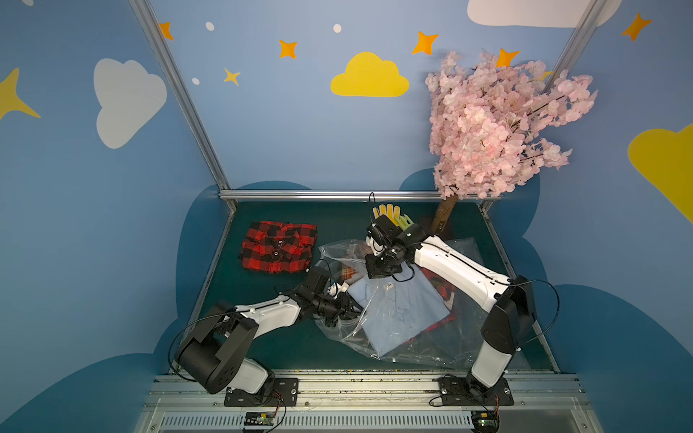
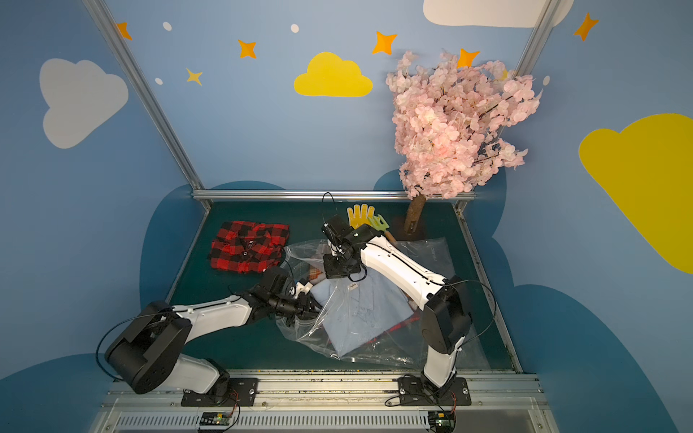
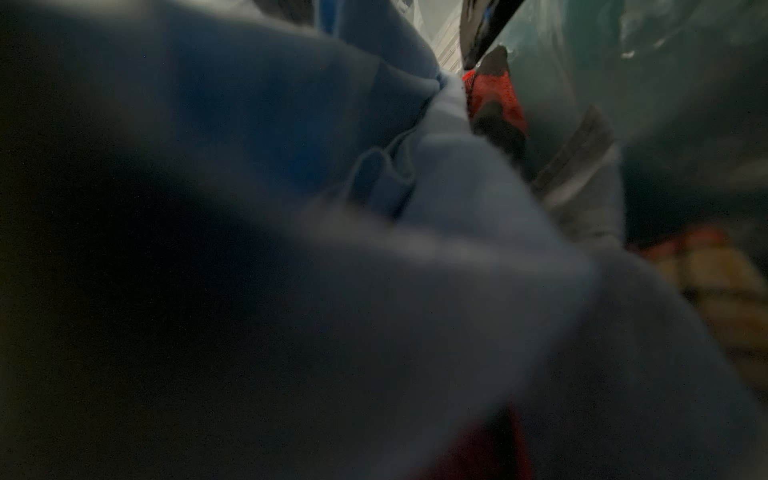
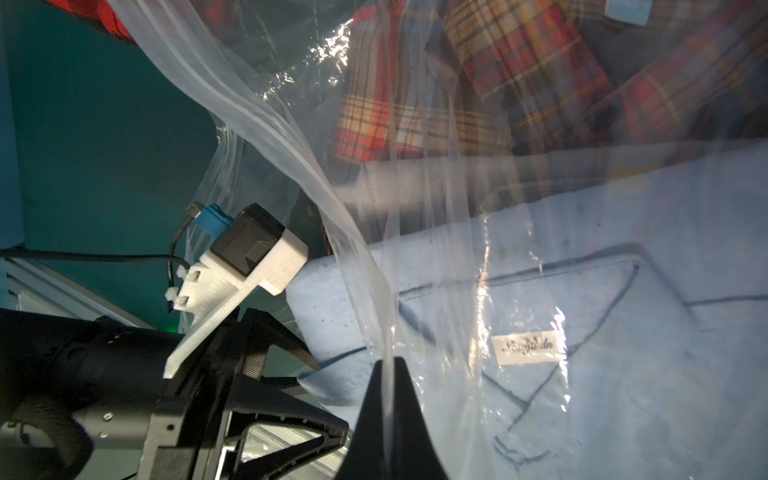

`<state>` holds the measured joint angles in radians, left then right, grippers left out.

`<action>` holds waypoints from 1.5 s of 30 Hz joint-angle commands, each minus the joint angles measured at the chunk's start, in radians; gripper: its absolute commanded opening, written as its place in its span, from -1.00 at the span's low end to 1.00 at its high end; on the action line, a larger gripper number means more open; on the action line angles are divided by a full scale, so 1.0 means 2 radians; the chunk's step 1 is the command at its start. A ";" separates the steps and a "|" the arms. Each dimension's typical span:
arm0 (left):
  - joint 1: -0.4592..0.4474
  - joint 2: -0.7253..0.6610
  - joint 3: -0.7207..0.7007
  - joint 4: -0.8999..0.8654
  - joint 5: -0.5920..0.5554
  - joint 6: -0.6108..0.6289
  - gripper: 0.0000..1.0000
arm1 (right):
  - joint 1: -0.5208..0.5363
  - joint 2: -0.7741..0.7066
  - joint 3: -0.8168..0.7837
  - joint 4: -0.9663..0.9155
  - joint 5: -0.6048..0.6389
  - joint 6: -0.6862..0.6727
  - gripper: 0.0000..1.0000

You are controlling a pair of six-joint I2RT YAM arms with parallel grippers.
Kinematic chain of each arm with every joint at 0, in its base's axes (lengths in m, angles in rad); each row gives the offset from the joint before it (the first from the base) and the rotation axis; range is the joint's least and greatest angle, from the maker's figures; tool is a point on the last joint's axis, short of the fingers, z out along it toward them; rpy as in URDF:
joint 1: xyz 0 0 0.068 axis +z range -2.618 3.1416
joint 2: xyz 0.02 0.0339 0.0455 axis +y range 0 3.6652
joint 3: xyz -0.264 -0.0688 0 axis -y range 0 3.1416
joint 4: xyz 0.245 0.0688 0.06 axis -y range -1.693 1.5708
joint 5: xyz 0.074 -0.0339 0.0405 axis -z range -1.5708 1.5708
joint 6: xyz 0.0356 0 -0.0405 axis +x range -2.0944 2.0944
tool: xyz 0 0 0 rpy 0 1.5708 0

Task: Take the shirt out of the vacuum bag
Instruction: Take out the shirt from the vacuum bag.

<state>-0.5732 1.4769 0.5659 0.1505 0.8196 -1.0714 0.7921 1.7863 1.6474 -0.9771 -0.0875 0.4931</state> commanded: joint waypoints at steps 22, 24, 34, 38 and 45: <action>-0.020 0.060 0.010 0.066 -0.018 -0.030 0.10 | 0.001 0.005 0.004 -0.007 0.006 0.003 -1.00; -0.020 0.065 0.012 0.081 -0.020 -0.040 0.10 | 0.001 0.006 0.004 -0.007 0.005 0.003 -1.00; -0.020 0.079 0.015 0.111 -0.043 -0.059 0.08 | 0.002 0.007 0.002 -0.004 0.002 0.005 -1.00; -0.020 0.073 0.015 0.121 -0.053 -0.066 0.02 | 0.003 0.008 0.002 -0.004 0.002 0.004 -1.00; -0.022 0.051 0.019 0.123 -0.045 -0.063 -0.27 | 0.002 0.007 -0.001 -0.004 0.005 0.005 -1.00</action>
<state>-0.6121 1.6150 0.5797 0.3687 0.7280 -1.2030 0.7921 1.7874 1.6474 -0.9768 -0.0875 0.4938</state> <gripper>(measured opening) 0.377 0.043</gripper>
